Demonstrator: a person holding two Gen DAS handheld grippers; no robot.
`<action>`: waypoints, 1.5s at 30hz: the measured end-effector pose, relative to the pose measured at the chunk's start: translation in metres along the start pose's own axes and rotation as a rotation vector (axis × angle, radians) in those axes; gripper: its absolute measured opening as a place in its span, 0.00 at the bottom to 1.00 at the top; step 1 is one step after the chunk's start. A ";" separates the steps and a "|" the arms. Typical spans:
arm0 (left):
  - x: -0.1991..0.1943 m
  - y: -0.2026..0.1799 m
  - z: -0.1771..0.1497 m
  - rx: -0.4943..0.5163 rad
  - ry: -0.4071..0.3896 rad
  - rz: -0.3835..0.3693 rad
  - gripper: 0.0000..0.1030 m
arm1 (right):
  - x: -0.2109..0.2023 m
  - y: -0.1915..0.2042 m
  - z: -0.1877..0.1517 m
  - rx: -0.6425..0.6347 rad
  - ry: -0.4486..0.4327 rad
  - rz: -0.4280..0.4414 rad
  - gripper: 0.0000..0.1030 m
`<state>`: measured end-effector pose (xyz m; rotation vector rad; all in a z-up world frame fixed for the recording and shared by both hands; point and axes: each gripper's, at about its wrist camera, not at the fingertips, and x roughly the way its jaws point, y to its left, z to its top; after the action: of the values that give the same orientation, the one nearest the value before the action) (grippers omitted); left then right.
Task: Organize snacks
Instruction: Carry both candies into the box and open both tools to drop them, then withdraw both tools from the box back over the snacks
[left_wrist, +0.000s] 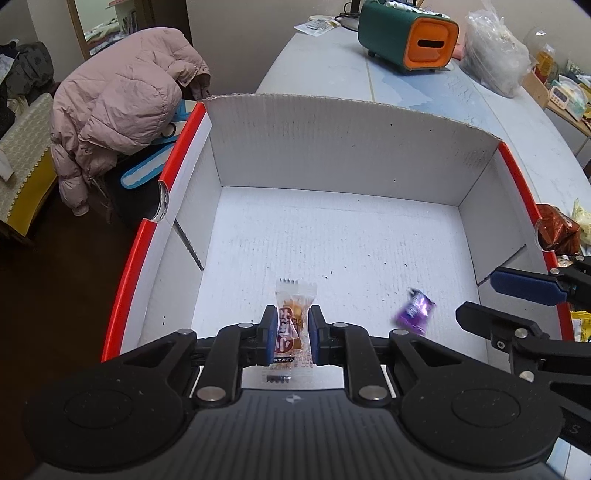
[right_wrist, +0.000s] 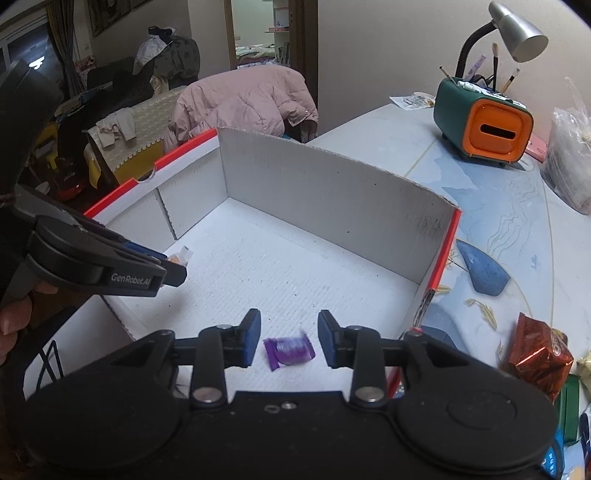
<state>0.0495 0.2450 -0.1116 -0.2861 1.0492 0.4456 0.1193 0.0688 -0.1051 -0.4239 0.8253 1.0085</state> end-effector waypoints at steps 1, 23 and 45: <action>-0.001 0.001 0.000 0.001 -0.002 -0.005 0.17 | -0.002 0.000 0.000 0.005 -0.005 0.001 0.37; -0.078 -0.019 -0.014 0.026 -0.183 -0.155 0.62 | -0.102 -0.010 -0.020 0.114 -0.216 -0.033 0.80; -0.101 -0.150 -0.040 0.129 -0.222 -0.342 0.87 | -0.195 -0.102 -0.119 0.241 -0.249 -0.216 0.99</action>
<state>0.0483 0.0745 -0.0393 -0.2871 0.7882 0.0977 0.1060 -0.1713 -0.0354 -0.1720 0.6512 0.7329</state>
